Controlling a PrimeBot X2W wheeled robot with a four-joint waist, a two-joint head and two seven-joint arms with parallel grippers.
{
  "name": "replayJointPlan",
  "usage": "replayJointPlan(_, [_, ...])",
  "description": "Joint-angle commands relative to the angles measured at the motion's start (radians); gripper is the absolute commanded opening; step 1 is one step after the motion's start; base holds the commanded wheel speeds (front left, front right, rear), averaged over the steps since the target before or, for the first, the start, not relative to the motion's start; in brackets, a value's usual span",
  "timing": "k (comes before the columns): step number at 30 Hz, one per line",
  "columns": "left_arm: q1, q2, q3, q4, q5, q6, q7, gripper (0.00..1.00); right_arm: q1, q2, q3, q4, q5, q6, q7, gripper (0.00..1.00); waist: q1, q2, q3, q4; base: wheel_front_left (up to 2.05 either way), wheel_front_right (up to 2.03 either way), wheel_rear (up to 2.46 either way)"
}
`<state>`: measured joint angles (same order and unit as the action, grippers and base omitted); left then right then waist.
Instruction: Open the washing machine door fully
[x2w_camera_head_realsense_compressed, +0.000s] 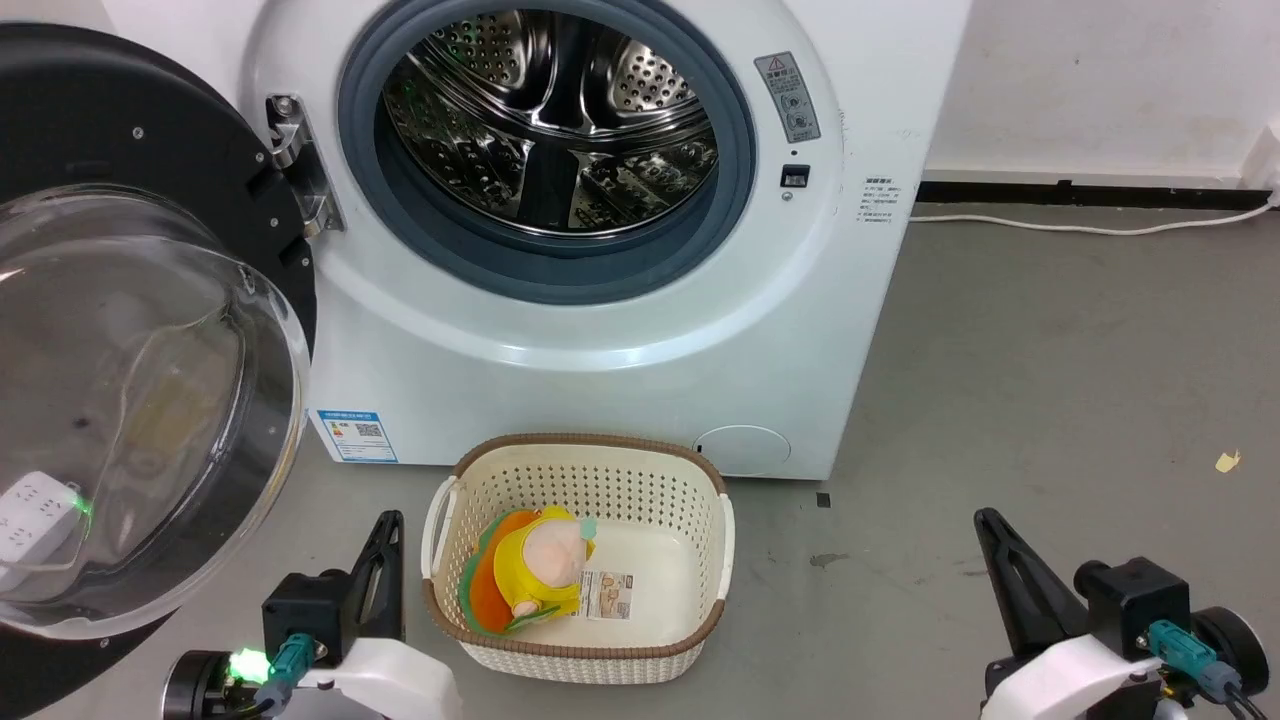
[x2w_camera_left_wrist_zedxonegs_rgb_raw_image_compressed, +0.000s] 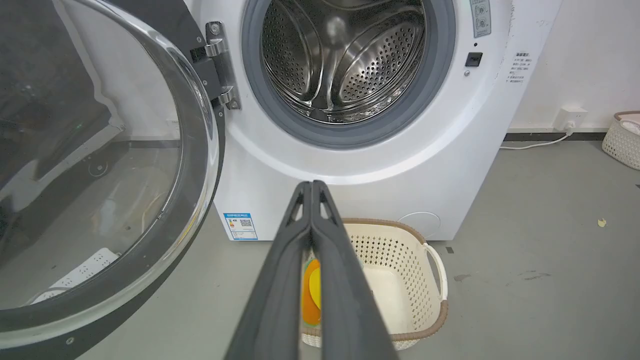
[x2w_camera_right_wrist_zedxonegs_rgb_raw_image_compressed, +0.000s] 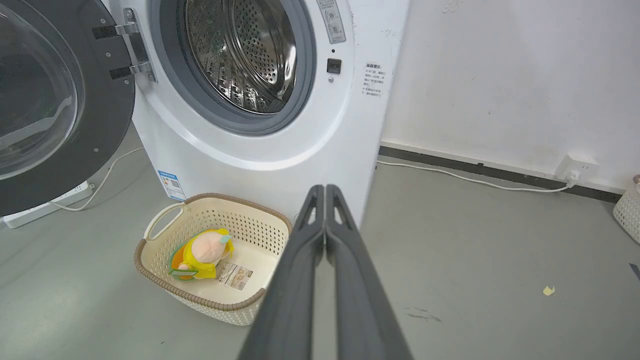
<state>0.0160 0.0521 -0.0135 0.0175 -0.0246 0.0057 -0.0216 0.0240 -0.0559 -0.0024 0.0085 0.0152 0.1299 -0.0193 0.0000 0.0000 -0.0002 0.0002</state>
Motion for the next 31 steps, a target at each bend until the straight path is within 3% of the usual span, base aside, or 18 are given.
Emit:
replayJointPlan(1, [-0.014, -0.001, 0.006, -0.008, 0.013, -0.004, 0.006, 0.0, -0.018, 0.005, 0.001, -0.006, -0.008, 0.001, 0.003, 0.0, 0.0, 0.0, 0.0, 0.0, 0.0, 0.0, 0.0])
replayJointPlan(31, [-0.016, -0.002, 0.014, -0.018, 0.025, -0.006, 0.022, 0.0, -0.024, 0.006, 0.002, -0.009, -0.015, 0.001, 0.019, 0.0, 0.0, 0.0, 0.0, 0.0, 0.0, 0.0, 0.0])
